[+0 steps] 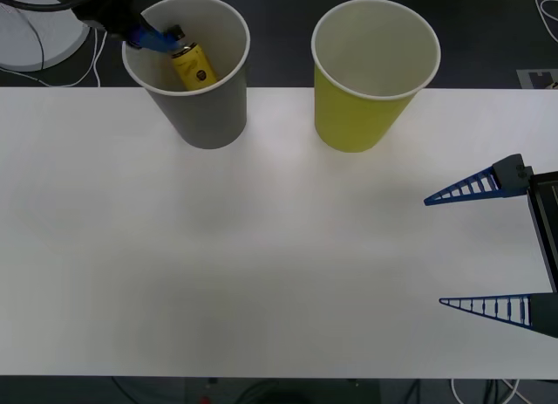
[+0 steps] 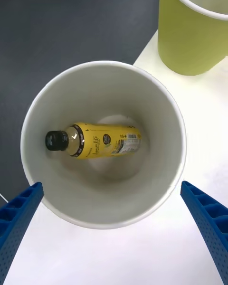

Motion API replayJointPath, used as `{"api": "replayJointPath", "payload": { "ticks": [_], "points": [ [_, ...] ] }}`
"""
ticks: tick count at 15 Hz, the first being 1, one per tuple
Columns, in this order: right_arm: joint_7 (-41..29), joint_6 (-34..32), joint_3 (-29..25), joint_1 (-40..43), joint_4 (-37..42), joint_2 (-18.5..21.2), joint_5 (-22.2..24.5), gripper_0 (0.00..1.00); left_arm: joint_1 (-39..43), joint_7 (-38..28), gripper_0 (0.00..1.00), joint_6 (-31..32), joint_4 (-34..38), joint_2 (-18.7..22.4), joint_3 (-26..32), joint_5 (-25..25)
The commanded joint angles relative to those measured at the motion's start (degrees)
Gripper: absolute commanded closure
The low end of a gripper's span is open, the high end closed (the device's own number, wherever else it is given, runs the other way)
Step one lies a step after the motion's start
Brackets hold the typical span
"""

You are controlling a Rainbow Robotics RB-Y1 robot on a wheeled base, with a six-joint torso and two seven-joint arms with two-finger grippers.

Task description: Put the can into the green bin and the plastic bottle into the gray bin

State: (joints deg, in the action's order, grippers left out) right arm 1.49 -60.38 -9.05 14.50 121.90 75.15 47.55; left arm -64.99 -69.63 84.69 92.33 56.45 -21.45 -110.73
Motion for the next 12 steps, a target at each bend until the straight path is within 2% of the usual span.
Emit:
{"api": "replayJointPath", "payload": {
  "ticks": [1, 5, 10, 12],
  "points": [
    [0.0, 0.0, 0.0, 0.0, 0.0, 0.0, 0.0, 0.00, 2.8, 0.1, 0.00, -2.0, 3.1, 4.0, 0.0, 3.6],
    [0.0, 0.0, 0.0, 0.0, 0.0, 0.0, 0.0, 0.00, 8.8, 1.2, 0.00, -4.5, 8.2, 7.4, 3.1, 5.4],
    [0.0, 0.0, 0.0, 0.0, 0.0, 0.0, 0.0, 0.00, 23.5, 2.9, 0.00, -6.4, 17.3, 7.4, 14.9, 6.9],
    [0.0, 0.0, 0.0, 0.0, 0.0, 0.0, 0.0, 0.00, 28.9, 4.8, 0.00, -7.4, 20.1, 7.4, 19.2, 9.7]
  ]
}}
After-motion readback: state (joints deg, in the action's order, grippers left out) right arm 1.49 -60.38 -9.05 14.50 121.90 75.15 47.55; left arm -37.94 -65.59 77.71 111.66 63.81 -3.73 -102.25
